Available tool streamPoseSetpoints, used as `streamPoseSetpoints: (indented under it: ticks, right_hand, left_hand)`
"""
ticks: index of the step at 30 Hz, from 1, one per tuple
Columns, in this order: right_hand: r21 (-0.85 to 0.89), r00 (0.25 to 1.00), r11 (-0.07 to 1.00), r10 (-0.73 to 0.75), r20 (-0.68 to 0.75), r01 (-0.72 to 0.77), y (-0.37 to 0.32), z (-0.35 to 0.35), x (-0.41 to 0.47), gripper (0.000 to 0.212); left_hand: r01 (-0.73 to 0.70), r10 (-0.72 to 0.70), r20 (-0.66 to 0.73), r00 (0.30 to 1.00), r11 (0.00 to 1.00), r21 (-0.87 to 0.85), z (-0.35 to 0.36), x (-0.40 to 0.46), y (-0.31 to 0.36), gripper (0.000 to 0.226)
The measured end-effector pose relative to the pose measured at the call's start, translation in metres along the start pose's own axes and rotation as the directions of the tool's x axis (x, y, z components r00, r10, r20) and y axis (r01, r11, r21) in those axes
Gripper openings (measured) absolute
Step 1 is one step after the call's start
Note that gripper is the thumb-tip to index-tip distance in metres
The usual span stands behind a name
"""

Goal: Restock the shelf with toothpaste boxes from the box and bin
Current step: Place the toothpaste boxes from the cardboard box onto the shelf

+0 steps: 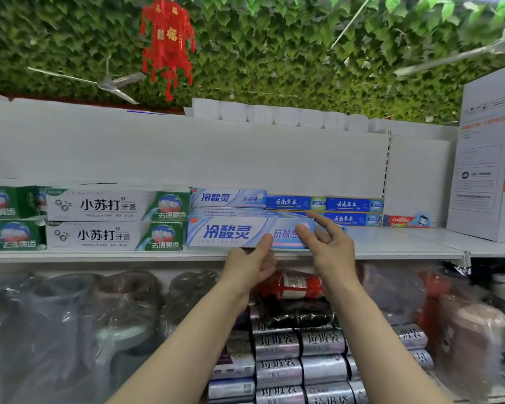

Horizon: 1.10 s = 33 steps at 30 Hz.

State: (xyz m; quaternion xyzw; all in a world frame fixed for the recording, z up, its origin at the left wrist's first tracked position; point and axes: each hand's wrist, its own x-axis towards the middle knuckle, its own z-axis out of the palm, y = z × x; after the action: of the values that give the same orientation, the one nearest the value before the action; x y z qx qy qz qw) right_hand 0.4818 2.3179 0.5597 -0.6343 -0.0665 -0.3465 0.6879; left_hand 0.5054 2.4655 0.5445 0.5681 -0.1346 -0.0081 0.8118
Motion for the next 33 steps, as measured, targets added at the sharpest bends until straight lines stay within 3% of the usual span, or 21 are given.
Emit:
streamPoseSetpoints:
  ticks: [2,3,5,7,10,13,18,23,33]
  right_hand:
    - [0.000,1.000,1.000,0.010,-0.030,-0.010,0.009,0.004,0.006,0.030]
    - [-0.020,1.000,1.000,0.012,-0.028,-0.012,0.014,0.007,0.009,0.031]
    - [-0.054,1.000,0.998,0.012,-0.016,-0.013,0.024,0.014,0.012,0.031]
    - [-0.144,1.000,0.990,-0.012,-0.020,0.009,0.030,0.019,0.014,0.030]
    - [-0.379,0.996,0.924,-0.078,-0.038,0.058,0.030,0.024,0.015,0.038]
    - [-0.399,0.985,0.912,-0.142,-0.097,0.092,0.034,0.029,0.012,0.052]
    - [-0.418,0.905,0.880,-0.347,-0.246,0.224,0.042,0.039,-0.007,0.033]
    - [-0.477,0.943,0.861,-0.286,-0.173,0.174,0.056,0.044,-0.010,0.028]
    - [-0.567,0.965,0.799,-0.259,-0.027,0.199,0.054,0.049,-0.004,0.047]
  left_hand:
    - [0.031,-0.002,-0.094,0.996,0.952,0.305,-0.006,-0.004,0.008,0.039]
    - [0.007,0.073,-0.162,0.984,0.895,0.445,-0.011,-0.005,0.011,0.045]
    - [-0.055,0.332,-0.222,0.917,0.656,0.753,-0.023,-0.006,0.015,0.050]
    - [-0.094,0.531,-0.190,0.826,0.462,0.882,-0.034,-0.005,0.014,0.044]
    - [-0.157,0.662,-0.114,0.741,0.336,0.929,-0.047,0.003,0.005,0.040]
    - [-0.156,0.682,-0.122,0.721,0.331,0.931,-0.049,0.004,-0.002,0.042]
    - [-0.180,0.723,-0.116,0.681,0.319,0.931,-0.048,0.004,-0.005,0.050]
    - [-0.185,0.710,-0.109,0.696,0.324,0.928,-0.046,0.009,-0.006,0.060]
    - [-0.128,0.669,-0.143,0.730,0.339,0.932,-0.041,0.015,0.001,0.065]
